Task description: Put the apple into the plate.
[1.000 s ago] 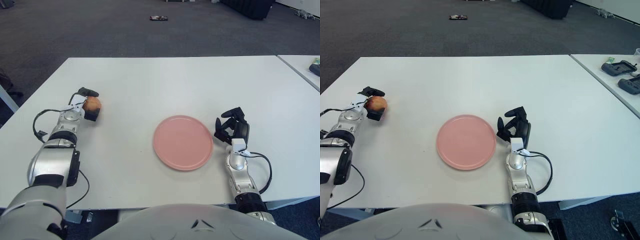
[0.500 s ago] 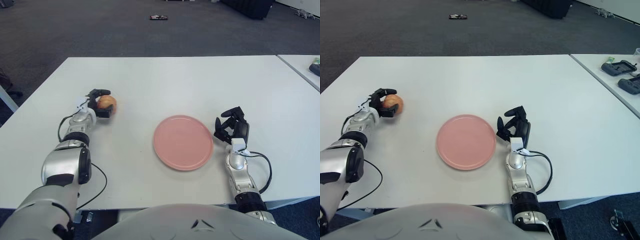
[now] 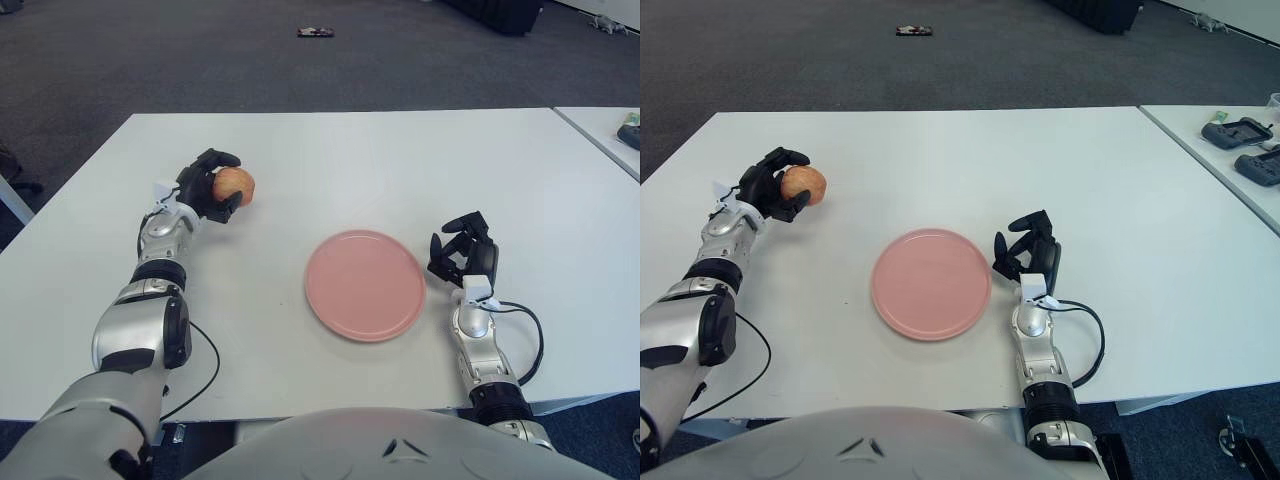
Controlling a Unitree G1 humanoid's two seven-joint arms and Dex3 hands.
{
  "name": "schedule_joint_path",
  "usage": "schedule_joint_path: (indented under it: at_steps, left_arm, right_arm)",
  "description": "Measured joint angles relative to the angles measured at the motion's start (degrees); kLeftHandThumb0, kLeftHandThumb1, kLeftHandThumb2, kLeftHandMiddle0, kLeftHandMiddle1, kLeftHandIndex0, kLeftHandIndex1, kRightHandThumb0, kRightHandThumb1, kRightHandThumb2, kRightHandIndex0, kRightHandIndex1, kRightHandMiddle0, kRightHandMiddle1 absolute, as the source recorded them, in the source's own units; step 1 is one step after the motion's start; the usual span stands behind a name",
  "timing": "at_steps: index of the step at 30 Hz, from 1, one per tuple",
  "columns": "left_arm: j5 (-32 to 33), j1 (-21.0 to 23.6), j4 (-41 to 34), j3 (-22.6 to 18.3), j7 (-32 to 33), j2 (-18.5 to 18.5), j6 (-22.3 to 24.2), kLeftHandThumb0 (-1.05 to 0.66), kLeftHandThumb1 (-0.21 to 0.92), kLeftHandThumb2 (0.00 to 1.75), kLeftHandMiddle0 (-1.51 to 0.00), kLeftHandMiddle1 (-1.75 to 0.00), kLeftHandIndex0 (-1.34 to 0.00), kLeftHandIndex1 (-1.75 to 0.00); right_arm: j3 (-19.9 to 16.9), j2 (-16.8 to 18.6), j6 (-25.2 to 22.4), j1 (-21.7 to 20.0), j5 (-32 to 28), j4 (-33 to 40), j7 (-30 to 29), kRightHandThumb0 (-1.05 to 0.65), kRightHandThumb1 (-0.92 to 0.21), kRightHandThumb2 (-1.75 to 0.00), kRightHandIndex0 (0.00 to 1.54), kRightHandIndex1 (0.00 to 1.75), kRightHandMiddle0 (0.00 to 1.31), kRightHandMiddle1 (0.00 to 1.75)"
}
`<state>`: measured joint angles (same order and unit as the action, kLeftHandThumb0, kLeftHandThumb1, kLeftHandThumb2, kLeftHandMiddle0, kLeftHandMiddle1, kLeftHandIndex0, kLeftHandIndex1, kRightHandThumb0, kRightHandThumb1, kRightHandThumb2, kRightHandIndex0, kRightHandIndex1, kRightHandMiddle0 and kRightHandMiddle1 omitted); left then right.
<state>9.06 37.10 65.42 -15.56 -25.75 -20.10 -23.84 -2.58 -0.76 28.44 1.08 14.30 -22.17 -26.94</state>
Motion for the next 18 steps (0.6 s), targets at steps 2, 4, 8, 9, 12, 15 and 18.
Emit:
schedule_joint_path:
  at_steps: [2,4,8,9,12,15,18]
  left_arm:
    - [0.00,-1.23,-3.44,0.49,-0.53,0.78,-2.07,0.00,-0.11,1.74,-0.99,-1.58,-0.69,-1.75]
    - [-0.02,-2.37,-7.46,1.15,-0.63,1.68,-3.53,0.00,-0.11,1.74,-0.99,-1.58,-0.69,-1.75]
    - [-0.82,-5.04,-15.72,3.12,0.02,3.46,-5.97,0.00,-0.11,1.74,-0.98,-1.59,-0.70,-1.75]
    - [-1.57,-5.91,-18.13,3.87,0.60,3.97,-6.84,0.00,-0.11,1.74,-0.98,-1.60,-0.70,-1.75]
    - [-5.06,-9.08,-25.74,6.64,2.98,5.57,-9.11,0.00,-0.10,1.75,-0.97,-1.61,-0.70,-1.75]
    - [-7.81,-11.96,-31.52,9.02,4.71,6.97,-9.84,0.00,-0.10,1.75,-0.97,-1.61,-0.70,-1.75]
    - [-10.18,-14.91,-36.68,11.12,5.72,7.87,-9.05,0.00,-0.11,1.75,-0.97,-1.61,-0.70,-1.75]
  right_arm:
    - [0.00,-0.05,-0.16,0.06,-0.05,0.09,0.34,-0.43,-0.49,-1.11,0.83,1.75,0.47,1.75]
    - [0.00,-0.12,-0.23,0.03,-0.05,0.06,0.60,-0.43,-0.49,-1.11,0.83,1.75,0.47,1.75]
    - [0.07,-0.19,-0.23,-0.02,-0.05,0.08,0.86,-0.43,-0.49,-1.11,0.83,1.75,0.47,1.75]
    - [0.10,-0.18,-0.23,-0.06,-0.05,0.10,0.89,-0.43,-0.49,-1.10,0.83,1.75,0.47,1.75]
    - [0.10,-0.18,-0.23,-0.05,-0.05,-0.01,0.89,-0.42,-0.49,-1.10,0.83,1.75,0.47,1.75]
    - [0.11,-0.17,-0.23,-0.04,-0.04,-0.19,0.88,-0.42,-0.50,-1.10,0.84,1.75,0.47,1.75]
    - [0.16,-0.14,-0.24,-0.10,-0.01,-0.29,0.86,-0.42,-0.50,-1.10,0.83,1.75,0.47,1.75]
